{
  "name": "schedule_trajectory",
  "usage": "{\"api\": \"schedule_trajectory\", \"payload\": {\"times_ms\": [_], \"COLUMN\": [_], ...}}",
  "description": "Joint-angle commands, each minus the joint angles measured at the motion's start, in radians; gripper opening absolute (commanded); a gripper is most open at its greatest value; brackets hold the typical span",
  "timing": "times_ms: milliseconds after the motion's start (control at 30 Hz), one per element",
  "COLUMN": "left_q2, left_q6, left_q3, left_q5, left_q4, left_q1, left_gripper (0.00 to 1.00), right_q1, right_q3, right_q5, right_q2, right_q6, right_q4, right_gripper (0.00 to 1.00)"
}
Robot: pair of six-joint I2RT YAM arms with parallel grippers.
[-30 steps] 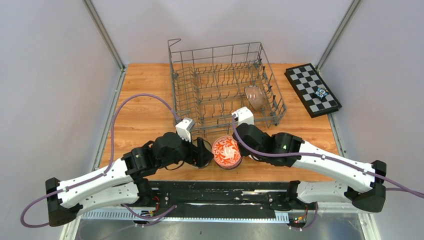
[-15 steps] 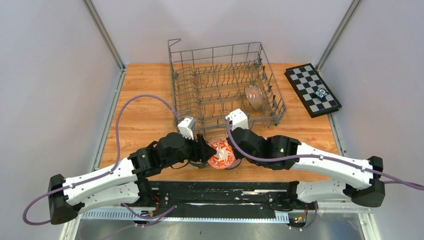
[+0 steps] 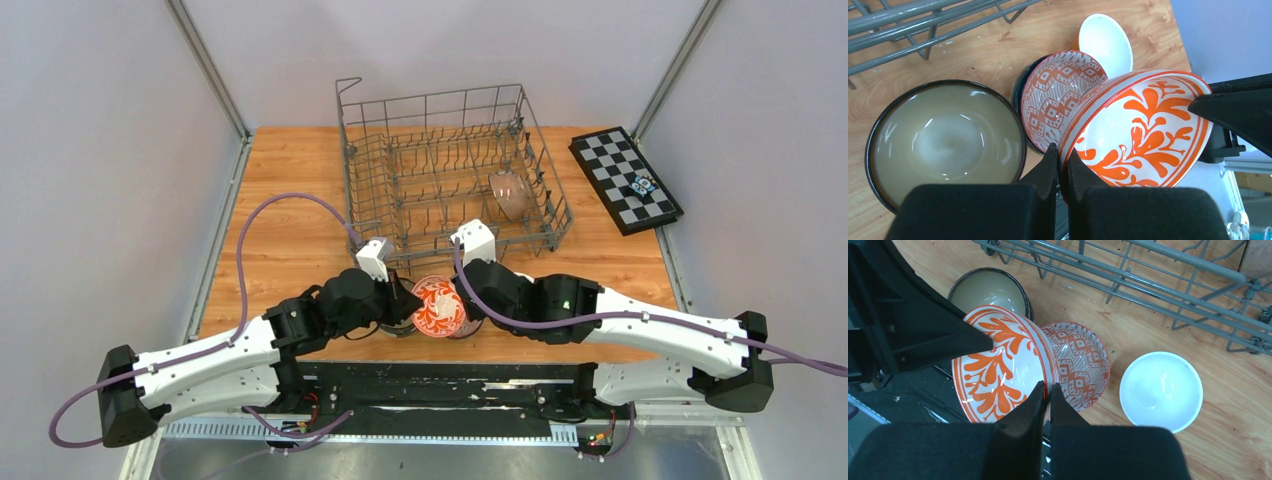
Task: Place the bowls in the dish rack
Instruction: Pick up the bowl from the center of the board.
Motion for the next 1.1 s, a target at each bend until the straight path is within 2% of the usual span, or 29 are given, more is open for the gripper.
{"api": "schedule_trajectory", "payload": {"times_ms": [0, 200, 233, 333, 533, 667, 867, 1067], "left_q2": [-0.002, -0.018, -0.023, -0.037, -0.044, -0.055, -0.068, -0.074], "left_q6": [0.01, 0.011, 0.013, 0.032, 0.051, 0.048, 0.023, -0.034], "left_q3": [-0.012, -0.012, -0.012, -0.012, -0.032, -0.068, -0.122, -0.172], "left_q5": [0.023, 0.013, 0.005, 0.015, 0.169, 0.278, 0.422, 0.522], "left_q4": [0.039, 0.047, 0.046, 0.058, 0.141, 0.257, 0.412, 0.567], "left_q1": [-0.012, -0.012, -0.012, -0.003, 0.079, 0.136, 0.225, 0.286], "left_gripper": [0.0, 0.0, 0.0, 0.0, 0.0, 0.0, 0.0, 0.0], "right_q1": [0.012, 0.013, 0.013, 0.013, 0.013, 0.012, 0.009, -0.001], "right_q3": [0.045, 0.029, 0.024, -0.007, -0.049, -0.076, -0.115, -0.155], "right_q5": [0.023, -0.006, -0.016, -0.057, -0.095, -0.104, -0.143, -0.197], "right_q2": [-0.014, -0.032, -0.041, -0.08, -0.181, -0.232, -0.278, -0.297], "right_q6": [0.007, 0.001, -0.002, -0.01, -0.006, 0.014, 0.05, 0.092], "right_q4": [0.017, 0.021, 0.028, 0.074, 0.112, 0.119, 0.156, 0.232], "right_gripper": [0.03, 0.03, 0.06, 0.26, 0.57, 0.79, 0.95, 0.98]}}
